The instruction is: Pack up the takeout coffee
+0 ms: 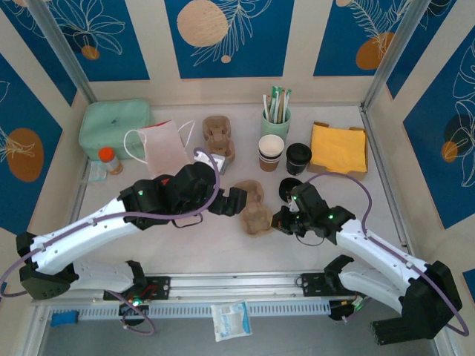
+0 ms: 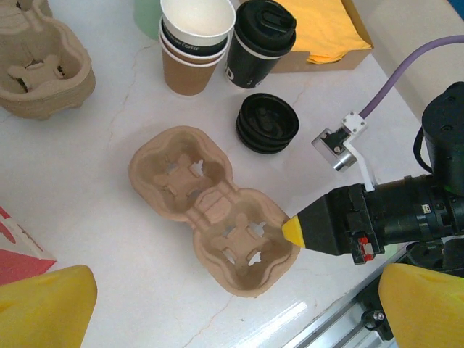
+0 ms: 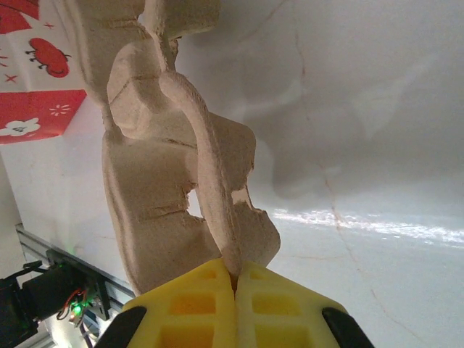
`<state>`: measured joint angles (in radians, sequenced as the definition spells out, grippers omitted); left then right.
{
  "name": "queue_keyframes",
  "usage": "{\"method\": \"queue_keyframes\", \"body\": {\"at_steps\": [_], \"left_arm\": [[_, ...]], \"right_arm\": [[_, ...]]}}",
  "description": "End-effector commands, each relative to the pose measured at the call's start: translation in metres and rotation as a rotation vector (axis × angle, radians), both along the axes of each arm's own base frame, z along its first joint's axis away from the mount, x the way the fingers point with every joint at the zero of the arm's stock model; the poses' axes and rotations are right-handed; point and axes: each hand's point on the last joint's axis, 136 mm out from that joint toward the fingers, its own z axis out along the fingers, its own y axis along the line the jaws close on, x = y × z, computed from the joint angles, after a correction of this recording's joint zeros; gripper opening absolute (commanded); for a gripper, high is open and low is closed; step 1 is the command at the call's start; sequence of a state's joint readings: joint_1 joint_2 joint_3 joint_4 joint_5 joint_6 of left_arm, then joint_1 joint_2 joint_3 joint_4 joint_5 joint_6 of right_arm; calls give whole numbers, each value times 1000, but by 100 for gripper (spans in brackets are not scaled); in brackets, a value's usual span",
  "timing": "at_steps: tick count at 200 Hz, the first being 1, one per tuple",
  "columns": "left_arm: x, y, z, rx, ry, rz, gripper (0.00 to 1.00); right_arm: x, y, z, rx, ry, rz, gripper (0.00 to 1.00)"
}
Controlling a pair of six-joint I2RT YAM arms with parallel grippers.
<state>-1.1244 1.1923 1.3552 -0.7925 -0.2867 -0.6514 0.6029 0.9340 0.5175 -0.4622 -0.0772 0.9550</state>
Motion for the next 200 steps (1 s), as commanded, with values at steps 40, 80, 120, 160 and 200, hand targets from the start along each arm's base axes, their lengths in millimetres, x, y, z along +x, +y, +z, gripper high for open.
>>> {"method": "queue_keyframes", "body": {"at_steps": [40, 80, 120, 160, 200], "left_arm": [[2, -3, 0, -2, -14, 12, 99], [2, -4, 0, -1, -17, 5, 100], [3, -1, 2, -1, -33, 12, 99], [4, 7, 5, -2, -53, 25, 99], [5, 15, 7, 1, -72, 41, 99]], "right_arm": [[-1, 0, -20, -50, 48, 20, 21], [2, -9, -7, -112, 28, 34, 76], [15, -19, 15, -197, -13, 62, 91], [43, -38, 40, -413, -52, 59, 99], [65, -37, 73, -499, -61, 92, 99]]}}
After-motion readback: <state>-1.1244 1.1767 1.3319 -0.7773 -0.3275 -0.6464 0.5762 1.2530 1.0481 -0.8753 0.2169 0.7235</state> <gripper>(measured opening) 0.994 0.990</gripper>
